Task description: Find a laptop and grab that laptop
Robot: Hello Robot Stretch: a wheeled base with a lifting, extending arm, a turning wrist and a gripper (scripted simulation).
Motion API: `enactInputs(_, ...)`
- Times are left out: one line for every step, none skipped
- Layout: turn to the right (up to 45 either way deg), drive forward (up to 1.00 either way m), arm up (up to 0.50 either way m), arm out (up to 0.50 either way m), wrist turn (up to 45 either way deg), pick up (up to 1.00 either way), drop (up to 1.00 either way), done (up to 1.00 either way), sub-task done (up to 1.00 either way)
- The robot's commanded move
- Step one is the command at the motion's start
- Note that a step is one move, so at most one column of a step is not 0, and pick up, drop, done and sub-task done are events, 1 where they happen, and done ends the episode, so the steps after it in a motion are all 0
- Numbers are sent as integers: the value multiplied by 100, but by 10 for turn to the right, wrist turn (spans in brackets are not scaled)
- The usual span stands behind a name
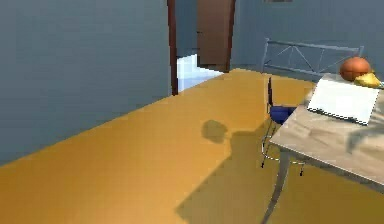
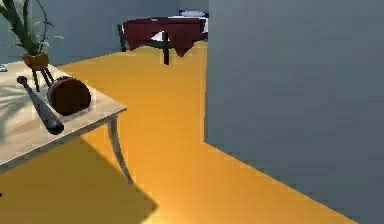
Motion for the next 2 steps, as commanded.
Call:
enactInputs(0,65,0,0,0,0,0,0,0)
enactInputs(-300,0,0,0,0,0,0,0,0)
